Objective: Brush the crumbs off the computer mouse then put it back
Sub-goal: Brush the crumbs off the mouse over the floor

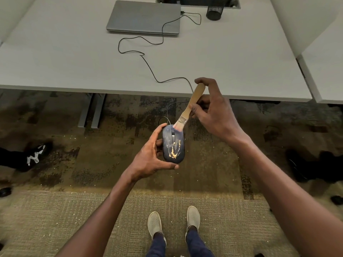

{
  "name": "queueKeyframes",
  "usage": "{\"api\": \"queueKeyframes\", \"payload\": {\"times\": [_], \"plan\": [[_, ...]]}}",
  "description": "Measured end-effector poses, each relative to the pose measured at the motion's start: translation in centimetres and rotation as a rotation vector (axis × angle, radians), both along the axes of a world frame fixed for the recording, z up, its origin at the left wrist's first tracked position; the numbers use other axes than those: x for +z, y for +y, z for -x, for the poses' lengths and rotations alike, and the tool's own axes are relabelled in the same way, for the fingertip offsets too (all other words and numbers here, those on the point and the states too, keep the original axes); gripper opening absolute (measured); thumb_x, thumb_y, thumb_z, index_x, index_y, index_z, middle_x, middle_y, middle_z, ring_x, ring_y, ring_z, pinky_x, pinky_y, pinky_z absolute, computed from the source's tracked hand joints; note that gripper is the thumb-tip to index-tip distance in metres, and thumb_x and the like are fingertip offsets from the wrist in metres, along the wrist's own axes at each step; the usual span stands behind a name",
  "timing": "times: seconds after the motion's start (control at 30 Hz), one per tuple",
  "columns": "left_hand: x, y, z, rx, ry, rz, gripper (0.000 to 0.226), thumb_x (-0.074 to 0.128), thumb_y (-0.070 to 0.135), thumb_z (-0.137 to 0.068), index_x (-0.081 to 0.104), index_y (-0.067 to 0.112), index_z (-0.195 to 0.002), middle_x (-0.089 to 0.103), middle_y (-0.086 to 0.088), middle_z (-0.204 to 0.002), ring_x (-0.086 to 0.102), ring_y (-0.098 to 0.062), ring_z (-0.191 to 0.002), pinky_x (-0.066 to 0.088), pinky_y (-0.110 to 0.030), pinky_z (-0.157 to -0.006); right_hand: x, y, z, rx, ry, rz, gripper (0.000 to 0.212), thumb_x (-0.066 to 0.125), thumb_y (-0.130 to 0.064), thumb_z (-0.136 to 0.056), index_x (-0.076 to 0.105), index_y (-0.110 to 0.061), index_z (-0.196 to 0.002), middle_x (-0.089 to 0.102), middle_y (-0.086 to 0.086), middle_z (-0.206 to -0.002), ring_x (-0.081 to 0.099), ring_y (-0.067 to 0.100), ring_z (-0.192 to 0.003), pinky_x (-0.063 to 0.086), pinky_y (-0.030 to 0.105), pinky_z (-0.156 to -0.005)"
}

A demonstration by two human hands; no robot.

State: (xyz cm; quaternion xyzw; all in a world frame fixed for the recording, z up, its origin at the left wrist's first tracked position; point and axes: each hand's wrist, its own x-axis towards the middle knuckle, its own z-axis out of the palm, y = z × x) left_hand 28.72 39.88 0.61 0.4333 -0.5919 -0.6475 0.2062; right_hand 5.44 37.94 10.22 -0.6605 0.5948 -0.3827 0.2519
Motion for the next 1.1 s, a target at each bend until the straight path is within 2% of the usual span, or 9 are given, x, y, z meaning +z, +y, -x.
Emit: {"api": "queueKeyframes", "payload": {"times": [0.1, 0.2, 0.3, 0.47, 0.63, 0.73, 0.83, 1.0, 1.1], "plan": [[0.2, 0.1, 0.0, -0.003, -0.007, 0.004, 0.133, 0.096, 0.002, -0.055, 0.019, 0.044, -0.156, 0.061, 0.006, -0.138, 0.061, -0.008, -0.127, 0.055, -0.036, -0.101, -0.1, 0.1, 0.0, -0.017, 0.048, -0.018, 0.060, 0.067, -0.007, -0.093, 0.033, -0.016, -0.142, 0.071, 0.004, -0.091, 0.071, 0.008, -0.078, 0.060, 0.018, -0.073], [0.3, 0.3, 0.0, 0.012, -0.012, 0.013, 0.134, 0.097, 0.006, -0.053, 0.019, 0.045, -0.155, 0.062, 0.005, -0.136, 0.063, -0.009, -0.125, 0.056, -0.037, -0.100, 0.0, 0.4, 0.2, -0.075, 0.072, -0.003, 0.058, 0.065, -0.006, -0.094, 0.032, -0.017, -0.140, 0.070, 0.006, -0.088, 0.071, 0.014, -0.074, 0.061, 0.025, -0.071], [0.5, 0.3, -0.1, 0.027, -0.012, 0.016, 0.133, 0.095, -0.002, -0.056, 0.020, 0.044, -0.155, 0.062, 0.006, -0.136, 0.063, -0.010, -0.125, 0.056, -0.037, -0.100, 0.4, 0.7, 0.2, -0.096, 0.005, 0.017, 0.057, 0.066, -0.007, -0.094, 0.033, -0.018, -0.139, 0.071, 0.005, -0.087, 0.071, 0.010, -0.070, 0.060, 0.020, -0.067], [0.8, 0.2, 0.1, 0.023, -0.020, 0.017, 0.129, 0.093, -0.007, -0.059, 0.021, 0.042, -0.154, 0.067, 0.026, -0.122, 0.063, -0.001, -0.122, 0.057, -0.028, -0.095, 1.0, 1.7, -0.6, -0.028, -0.038, 0.015, 0.059, 0.069, -0.008, -0.092, 0.035, -0.014, -0.140, 0.072, 0.001, -0.087, 0.071, 0.004, -0.070, 0.059, 0.018, -0.066], [1.1, 0.1, 0.5, 0.052, -0.031, 0.010, 0.132, 0.094, -0.004, -0.059, 0.016, 0.036, -0.158, 0.061, 0.018, -0.127, 0.063, 0.002, -0.119, 0.055, -0.028, -0.099, 2.0, 2.8, -0.5, 0.050, 0.056, 0.063, 0.054, 0.066, -0.008, -0.094, 0.034, -0.017, -0.136, 0.072, 0.002, -0.086, 0.070, 0.012, -0.072, 0.060, 0.028, -0.069], [1.3, 0.0, 0.8, 0.070, -0.038, 0.017, 0.132, 0.095, 0.001, -0.059, 0.015, 0.036, -0.158, 0.056, 0.005, -0.140, 0.060, -0.006, -0.123, 0.051, -0.033, -0.106, 2.6, 3.5, -0.3, 0.092, 0.077, 0.051, 0.052, 0.066, -0.007, -0.093, 0.035, -0.019, -0.133, 0.071, 0.002, -0.087, 0.071, 0.014, -0.073, 0.060, 0.032, -0.069], [1.4, 0.1, 0.9, 0.076, -0.041, 0.030, 0.133, 0.096, 0.004, -0.058, 0.014, 0.037, -0.158, 0.051, -0.005, -0.149, 0.055, -0.015, -0.134, 0.048, -0.039, -0.110, 2.9, 4.2, 0.0, 0.136, 0.048, -0.005, 0.051, 0.066, -0.006, -0.093, 0.036, -0.020, -0.131, 0.071, -0.005, -0.088, 0.071, 0.008, -0.078, 0.062, 0.028, -0.072], [1.3, 0.0, 1.0, 0.057, -0.041, 0.032, 0.133, 0.096, 0.005, -0.058, 0.014, 0.038, -0.158, 0.054, 0.003, -0.143, 0.060, 0.000, -0.123, 0.052, -0.026, -0.103, 2.9, 4.8, 0.4, 0.219, 0.019, -0.078, 0.051, 0.065, -0.003, -0.094, 0.038, -0.027, -0.129, 0.067, -0.013, -0.088, 0.071, 0.000, -0.083, 0.060, 0.019, -0.077], [1.6, 0.1, 1.2, 0.057, -0.038, 0.033, 0.133, 0.096, 0.005, -0.059, 0.014, 0.038, -0.158, 0.053, -0.003, -0.147, 0.058, -0.012, -0.130, 0.051, -0.034, -0.106, 2.9, 5.0, 0.4, 0.225, 0.028, -0.072, 0.050, 0.065, -0.004, -0.094, 0.038, -0.028, -0.130, 0.068, -0.011, -0.090, 0.071, 0.002, -0.083, 0.060, 0.018, -0.077]]}}
